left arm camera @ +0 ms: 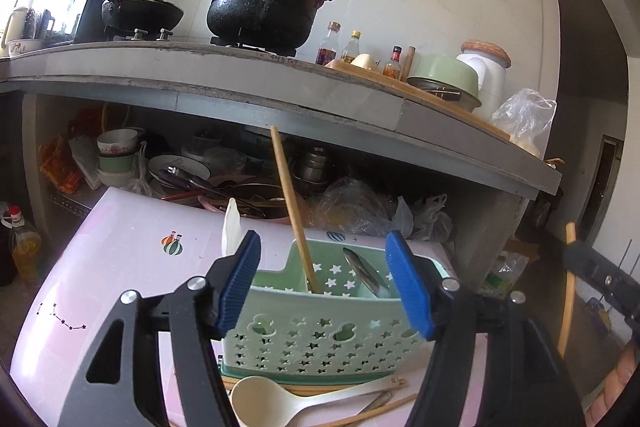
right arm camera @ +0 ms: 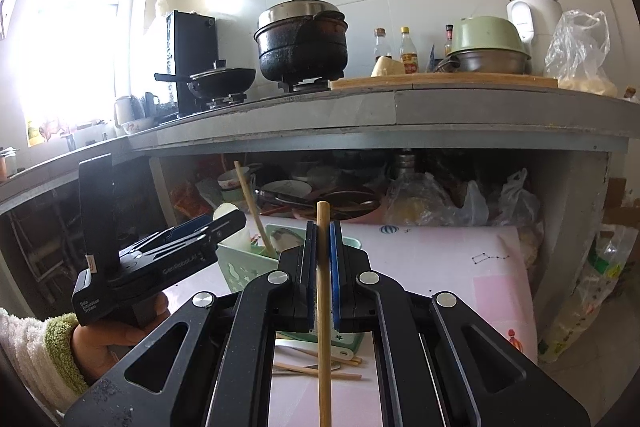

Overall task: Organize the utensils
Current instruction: 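Lower the held chopstick into the green holder with the right tool and release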

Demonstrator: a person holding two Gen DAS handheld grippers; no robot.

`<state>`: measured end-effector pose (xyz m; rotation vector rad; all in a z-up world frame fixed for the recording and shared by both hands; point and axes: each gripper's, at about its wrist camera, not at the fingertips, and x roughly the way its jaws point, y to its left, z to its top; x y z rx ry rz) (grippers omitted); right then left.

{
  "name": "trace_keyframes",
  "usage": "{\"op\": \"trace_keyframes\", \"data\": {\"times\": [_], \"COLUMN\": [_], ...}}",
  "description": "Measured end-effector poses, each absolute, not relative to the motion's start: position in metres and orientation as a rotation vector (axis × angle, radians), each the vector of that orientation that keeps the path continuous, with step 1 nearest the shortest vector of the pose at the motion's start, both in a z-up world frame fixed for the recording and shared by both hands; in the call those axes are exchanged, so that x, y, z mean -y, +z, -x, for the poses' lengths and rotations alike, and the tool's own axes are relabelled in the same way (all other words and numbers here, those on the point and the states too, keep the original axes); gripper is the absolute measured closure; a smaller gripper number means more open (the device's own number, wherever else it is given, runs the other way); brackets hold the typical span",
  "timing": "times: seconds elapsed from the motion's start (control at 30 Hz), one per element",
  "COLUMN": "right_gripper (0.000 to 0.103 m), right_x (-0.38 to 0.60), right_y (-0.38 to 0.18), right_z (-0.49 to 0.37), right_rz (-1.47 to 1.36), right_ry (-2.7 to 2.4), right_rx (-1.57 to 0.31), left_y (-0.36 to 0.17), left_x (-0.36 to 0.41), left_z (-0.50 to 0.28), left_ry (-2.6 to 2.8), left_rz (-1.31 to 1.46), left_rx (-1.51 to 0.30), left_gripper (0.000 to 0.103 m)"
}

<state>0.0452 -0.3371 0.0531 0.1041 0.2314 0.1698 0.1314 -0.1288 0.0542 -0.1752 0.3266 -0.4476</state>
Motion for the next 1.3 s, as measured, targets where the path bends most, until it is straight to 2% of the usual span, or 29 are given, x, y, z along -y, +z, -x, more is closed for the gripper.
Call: {"op": "trace_keyframes", "data": {"times": [0.37, 0.73, 1.07, 1.3], "right_gripper": [0.099, 0.099, 0.099, 0.099], "right_x": [0.33, 0.279, 0.233, 0.227], "right_y": [0.123, 0.199, 0.163, 0.118], "right_z": [-0.054, -0.13, -0.224, -0.24], "right_rz": [-0.158, -0.105, 0.008, 0.131], "right_ry": [0.339, 0.487, 0.455, 0.432], "right_rx": [-0.094, 0.1, -0.012, -0.124], "left_y": [0.046, 0.028, 0.022, 0.017], "left_x": [0.085, 0.042, 0.023, 0.014], "left_z": [-0.11, -0.111, -0.119, -0.127], "left_ry": [-0.383, -0.304, -0.279, -0.264], "left_rz": [0.194, 0.246, 0.255, 0.268], "left_rx": [-0.393, -0.462, -0.456, -0.468], "left_gripper": [0.031, 0.027, 0.026, 0.025]}}
